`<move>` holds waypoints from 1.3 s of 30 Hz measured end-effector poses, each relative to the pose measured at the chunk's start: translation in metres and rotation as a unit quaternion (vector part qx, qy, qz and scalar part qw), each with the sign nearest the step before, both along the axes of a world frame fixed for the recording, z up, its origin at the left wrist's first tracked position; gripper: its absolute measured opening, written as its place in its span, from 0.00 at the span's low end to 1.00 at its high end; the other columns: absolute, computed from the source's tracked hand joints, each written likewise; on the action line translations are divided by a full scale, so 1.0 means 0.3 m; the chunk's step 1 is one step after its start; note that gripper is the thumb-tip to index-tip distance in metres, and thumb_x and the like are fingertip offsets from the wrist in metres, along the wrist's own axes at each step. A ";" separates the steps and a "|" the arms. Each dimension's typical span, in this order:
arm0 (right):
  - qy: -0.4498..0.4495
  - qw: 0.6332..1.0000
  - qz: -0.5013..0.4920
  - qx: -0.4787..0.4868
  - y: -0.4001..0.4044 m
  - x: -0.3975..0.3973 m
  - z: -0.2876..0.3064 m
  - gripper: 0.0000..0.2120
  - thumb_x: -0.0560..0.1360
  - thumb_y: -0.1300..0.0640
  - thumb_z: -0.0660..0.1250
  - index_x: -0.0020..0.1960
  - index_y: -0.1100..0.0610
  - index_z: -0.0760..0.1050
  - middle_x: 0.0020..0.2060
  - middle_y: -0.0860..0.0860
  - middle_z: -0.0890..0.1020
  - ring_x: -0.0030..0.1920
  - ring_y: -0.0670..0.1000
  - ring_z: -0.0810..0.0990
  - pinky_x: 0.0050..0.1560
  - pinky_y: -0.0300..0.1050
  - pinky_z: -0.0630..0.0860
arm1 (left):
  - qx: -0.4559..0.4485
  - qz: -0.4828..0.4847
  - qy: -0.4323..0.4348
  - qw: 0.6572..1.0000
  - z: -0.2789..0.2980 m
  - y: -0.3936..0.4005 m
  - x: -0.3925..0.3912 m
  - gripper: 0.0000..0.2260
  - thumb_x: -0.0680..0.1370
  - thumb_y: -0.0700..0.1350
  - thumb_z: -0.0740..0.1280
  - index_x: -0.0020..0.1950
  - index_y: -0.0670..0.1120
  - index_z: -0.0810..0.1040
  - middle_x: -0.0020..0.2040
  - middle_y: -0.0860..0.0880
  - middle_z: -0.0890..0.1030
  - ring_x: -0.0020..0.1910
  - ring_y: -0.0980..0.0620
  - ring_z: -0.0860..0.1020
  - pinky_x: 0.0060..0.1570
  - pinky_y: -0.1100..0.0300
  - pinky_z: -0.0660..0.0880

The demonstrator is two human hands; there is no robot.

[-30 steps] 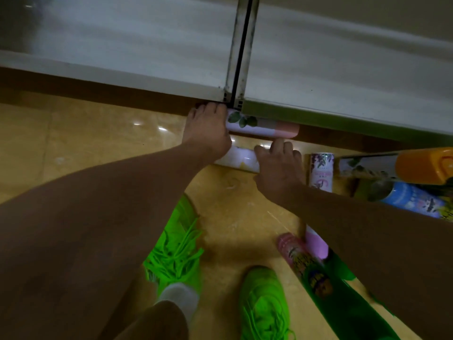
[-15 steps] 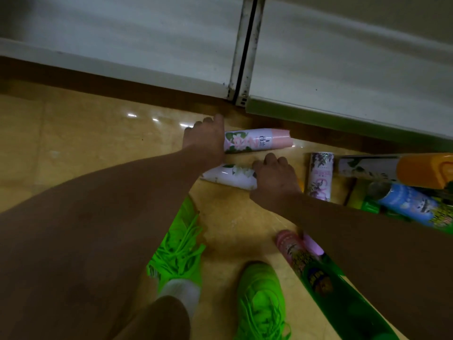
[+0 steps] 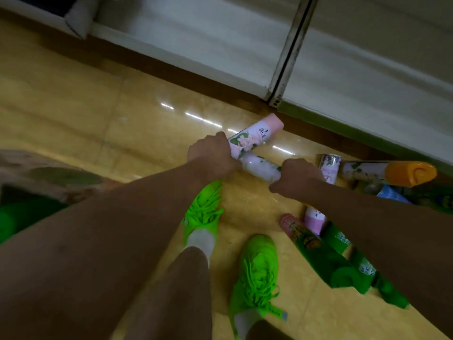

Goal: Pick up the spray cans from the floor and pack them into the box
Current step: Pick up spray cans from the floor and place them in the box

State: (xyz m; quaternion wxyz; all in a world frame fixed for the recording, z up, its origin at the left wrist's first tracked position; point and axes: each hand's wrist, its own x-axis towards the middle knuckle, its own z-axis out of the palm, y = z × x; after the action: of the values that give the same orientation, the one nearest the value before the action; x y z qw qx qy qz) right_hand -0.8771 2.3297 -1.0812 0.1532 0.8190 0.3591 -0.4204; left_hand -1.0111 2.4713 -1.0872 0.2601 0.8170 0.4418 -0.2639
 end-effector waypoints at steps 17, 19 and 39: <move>0.076 0.977 -0.177 0.096 0.308 -0.268 0.634 0.24 0.68 0.40 0.75 0.52 0.59 0.77 0.40 0.53 0.78 0.40 0.53 0.78 0.36 0.45 0.73 | 0.008 0.459 -0.195 0.867 0.690 0.027 -0.339 0.23 0.67 0.60 0.74 0.54 0.49 0.73 0.43 0.53 0.78 0.41 0.51 0.78 0.39 0.57 0.74; 0.086 0.977 -0.166 0.105 0.388 -0.334 0.691 0.25 0.68 0.40 0.75 0.52 0.59 0.76 0.41 0.53 0.78 0.40 0.52 0.78 0.34 0.44 0.70 | 0.029 0.474 -0.218 0.853 0.739 0.082 -0.404 0.22 0.68 0.60 0.74 0.53 0.49 0.73 0.43 0.53 0.78 0.40 0.52 0.77 0.37 0.58 0.71; 0.192 0.981 0.016 0.038 0.522 -1.392 1.018 0.25 0.66 0.42 0.77 0.54 0.59 0.79 0.41 0.52 0.79 0.38 0.49 0.77 0.30 0.42 0.67 | 0.045 0.804 -0.270 0.527 0.948 -0.015 -1.509 0.25 0.57 0.63 0.78 0.45 0.53 0.75 0.44 0.51 0.82 0.43 0.49 0.83 0.47 0.44 0.82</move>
State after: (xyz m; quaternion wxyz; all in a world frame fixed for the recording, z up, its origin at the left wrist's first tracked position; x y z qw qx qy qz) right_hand -1.2947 2.4862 -0.7758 0.0572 0.7226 0.4106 -0.5531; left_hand -1.4639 2.4668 -0.8029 0.4316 0.1585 0.8320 0.3104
